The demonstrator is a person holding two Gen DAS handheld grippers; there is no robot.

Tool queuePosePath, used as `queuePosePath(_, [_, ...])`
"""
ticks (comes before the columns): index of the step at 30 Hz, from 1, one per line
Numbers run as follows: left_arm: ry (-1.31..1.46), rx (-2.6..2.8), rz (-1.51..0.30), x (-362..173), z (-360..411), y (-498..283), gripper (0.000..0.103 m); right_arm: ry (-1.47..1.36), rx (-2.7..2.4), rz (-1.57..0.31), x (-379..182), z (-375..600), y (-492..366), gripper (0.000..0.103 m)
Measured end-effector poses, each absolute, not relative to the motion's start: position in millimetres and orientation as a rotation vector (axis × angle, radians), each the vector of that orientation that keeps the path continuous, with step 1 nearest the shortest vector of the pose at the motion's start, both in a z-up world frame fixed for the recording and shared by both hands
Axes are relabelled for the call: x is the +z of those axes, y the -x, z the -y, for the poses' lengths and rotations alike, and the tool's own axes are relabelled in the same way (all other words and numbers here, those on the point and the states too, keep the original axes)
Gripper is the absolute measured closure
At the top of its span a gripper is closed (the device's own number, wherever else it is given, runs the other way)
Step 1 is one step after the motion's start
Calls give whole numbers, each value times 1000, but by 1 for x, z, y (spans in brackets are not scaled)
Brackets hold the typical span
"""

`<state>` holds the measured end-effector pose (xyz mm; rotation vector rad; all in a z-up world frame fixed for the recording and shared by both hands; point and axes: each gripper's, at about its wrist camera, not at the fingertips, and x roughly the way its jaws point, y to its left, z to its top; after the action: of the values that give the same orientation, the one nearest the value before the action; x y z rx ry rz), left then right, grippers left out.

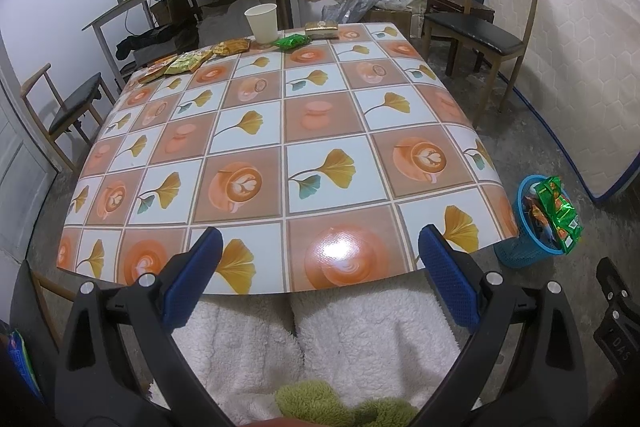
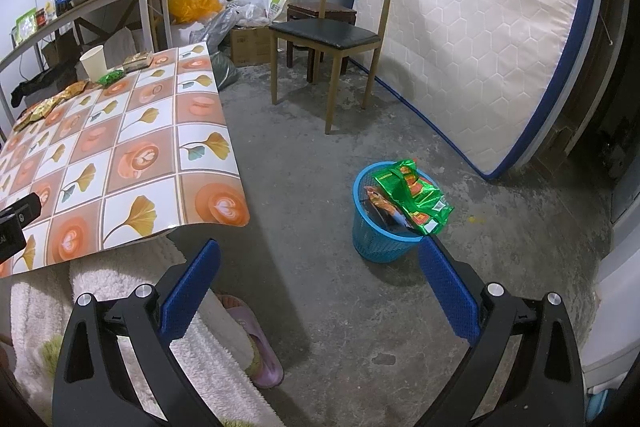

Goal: Collect trash

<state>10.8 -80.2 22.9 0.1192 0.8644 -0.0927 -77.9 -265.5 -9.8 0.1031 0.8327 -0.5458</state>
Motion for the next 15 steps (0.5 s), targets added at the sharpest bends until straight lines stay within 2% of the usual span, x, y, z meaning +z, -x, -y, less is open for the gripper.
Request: queuePosePath(15, [-120,-93,-866,23,80,-10,9,-104,-546,-833,-10,266,78,7])
